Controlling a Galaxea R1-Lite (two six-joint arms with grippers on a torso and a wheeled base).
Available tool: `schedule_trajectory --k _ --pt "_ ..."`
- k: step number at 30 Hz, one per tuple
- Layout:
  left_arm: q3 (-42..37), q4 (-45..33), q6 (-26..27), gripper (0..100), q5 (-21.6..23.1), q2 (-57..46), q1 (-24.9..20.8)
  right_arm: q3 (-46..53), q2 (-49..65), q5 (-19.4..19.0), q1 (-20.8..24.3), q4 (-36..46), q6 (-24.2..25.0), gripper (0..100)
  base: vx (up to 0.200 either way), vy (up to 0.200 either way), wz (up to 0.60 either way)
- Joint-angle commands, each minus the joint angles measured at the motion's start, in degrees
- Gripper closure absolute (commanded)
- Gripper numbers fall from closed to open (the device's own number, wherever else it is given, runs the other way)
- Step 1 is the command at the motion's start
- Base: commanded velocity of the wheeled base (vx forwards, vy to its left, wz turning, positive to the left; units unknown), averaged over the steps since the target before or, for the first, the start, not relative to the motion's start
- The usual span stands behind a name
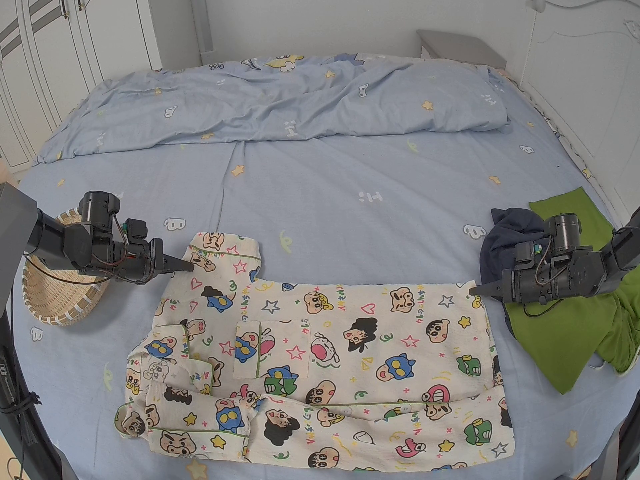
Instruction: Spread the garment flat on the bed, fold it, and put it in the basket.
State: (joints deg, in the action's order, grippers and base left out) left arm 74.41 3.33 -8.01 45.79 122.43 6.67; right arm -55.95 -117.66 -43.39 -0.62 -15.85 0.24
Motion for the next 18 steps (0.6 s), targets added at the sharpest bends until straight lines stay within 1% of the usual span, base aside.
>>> schedule_trajectory --k 1,3,4,5,6,8,9,15,16,18 --pt "-3.7 -0.1 -1.3 100 0.0 -5.4 -0.2 2.2 3.1 -0.3 0.2 0.0 0.0 100 0.0 0.0 0.0" --pt "-3.7 -0.1 -1.3 100 0.0 -5.4 -0.2 2.2 3.1 -0.3 0.2 0.0 0.0 100 0.0 0.0 0.0" --pt "-6.0 -0.1 -2.3 100 0.1 -8.8 -0.1 3.7 4.8 -0.8 -0.1 0.0 0.0 100 0.0 0.0 0.0" --pt "-6.0 -0.1 -2.3 100 0.1 -8.8 -0.1 3.7 4.8 -0.8 -0.1 0.0 0.0 100 0.0 0.0 0.0" --pt "-7.9 0.2 -2.4 100 0.2 -10.5 0.3 4.5 5.7 -2.2 -0.8 0.0 0.1 100 0.0 0.0 0.0" --pt "-8.2 0.2 -2.4 100 0.2 -10.6 0.3 4.7 5.8 -2.6 -0.9 0.0 0.2 100 0.0 0.0 0.0" --pt "-10.3 0.4 -2.3 100 0.2 -11.5 0.4 4.8 5.9 -4.3 -2.0 0.2 0.4 100 0.0 0.0 0.0" --pt "-12.8 1.1 -2.4 100 0.3 -12.7 0.7 5.7 6.7 -5.7 -3.4 0.5 0.4 100 0.0 0.0 0.0" --pt "-14.6 1.2 -2.4 100 0.4 -14.1 0.9 7.3 8.0 -7.8 -4.4 0.6 0.5 100 0.0 0.0 0.0" --pt "-16.0 1.3 -2.4 100 0.4 -14.9 1.0 8.1 8.5 -9.1 -4.7 0.7 0.5 100 0.0 0.0 0.0"
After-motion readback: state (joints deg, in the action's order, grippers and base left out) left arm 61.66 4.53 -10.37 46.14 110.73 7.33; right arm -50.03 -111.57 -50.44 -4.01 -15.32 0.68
